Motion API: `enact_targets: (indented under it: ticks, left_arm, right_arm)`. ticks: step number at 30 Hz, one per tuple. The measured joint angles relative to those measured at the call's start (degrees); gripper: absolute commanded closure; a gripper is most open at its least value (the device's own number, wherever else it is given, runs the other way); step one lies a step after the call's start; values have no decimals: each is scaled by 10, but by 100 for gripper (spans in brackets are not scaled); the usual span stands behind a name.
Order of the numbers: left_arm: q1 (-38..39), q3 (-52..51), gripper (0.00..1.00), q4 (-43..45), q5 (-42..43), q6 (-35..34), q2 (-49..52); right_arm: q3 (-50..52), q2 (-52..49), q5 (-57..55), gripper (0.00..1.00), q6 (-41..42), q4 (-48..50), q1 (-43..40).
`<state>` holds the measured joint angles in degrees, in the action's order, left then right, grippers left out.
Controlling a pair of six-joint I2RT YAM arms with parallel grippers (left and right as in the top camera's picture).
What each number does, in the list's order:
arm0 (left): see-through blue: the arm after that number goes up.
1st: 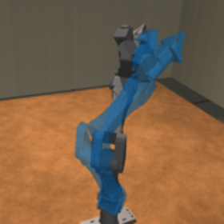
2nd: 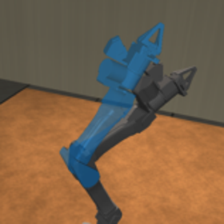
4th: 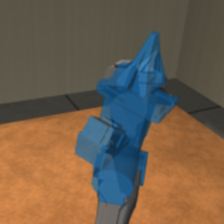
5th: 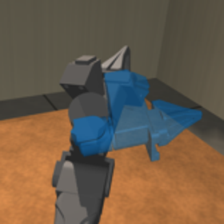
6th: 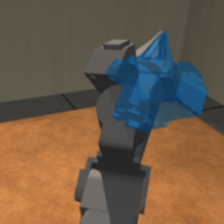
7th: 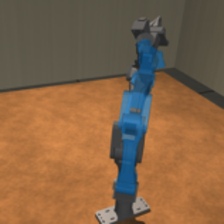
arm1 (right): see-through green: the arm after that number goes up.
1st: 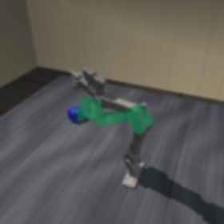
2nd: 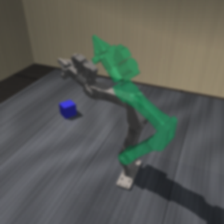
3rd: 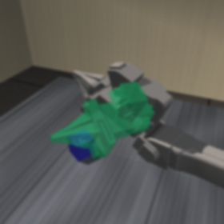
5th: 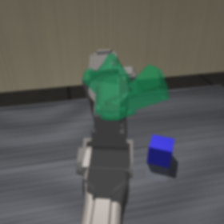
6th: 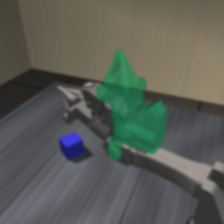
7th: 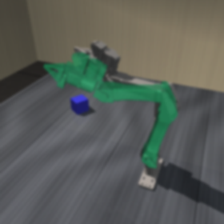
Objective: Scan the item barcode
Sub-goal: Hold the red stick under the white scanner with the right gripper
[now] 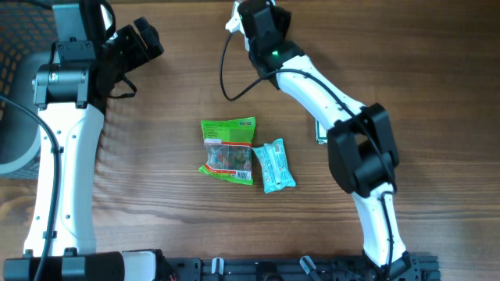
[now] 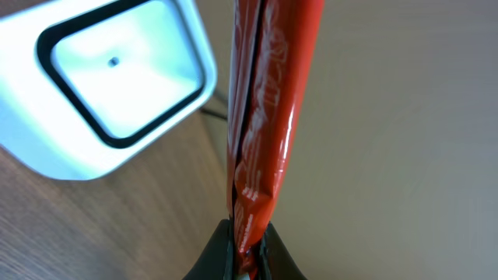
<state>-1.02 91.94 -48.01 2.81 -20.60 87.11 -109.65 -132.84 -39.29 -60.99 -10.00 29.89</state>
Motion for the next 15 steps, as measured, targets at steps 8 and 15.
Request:
enact_targets:
  ticks: [8,15]
  left_arm:
    - [0,0,0,0,0,0,0]
    - [0,0,0,0,0,0,0]
  right_arm:
    - [0,-88,-60,96,-5,37,-46]
    - [0,-90,-71,96,-50,63,-53]
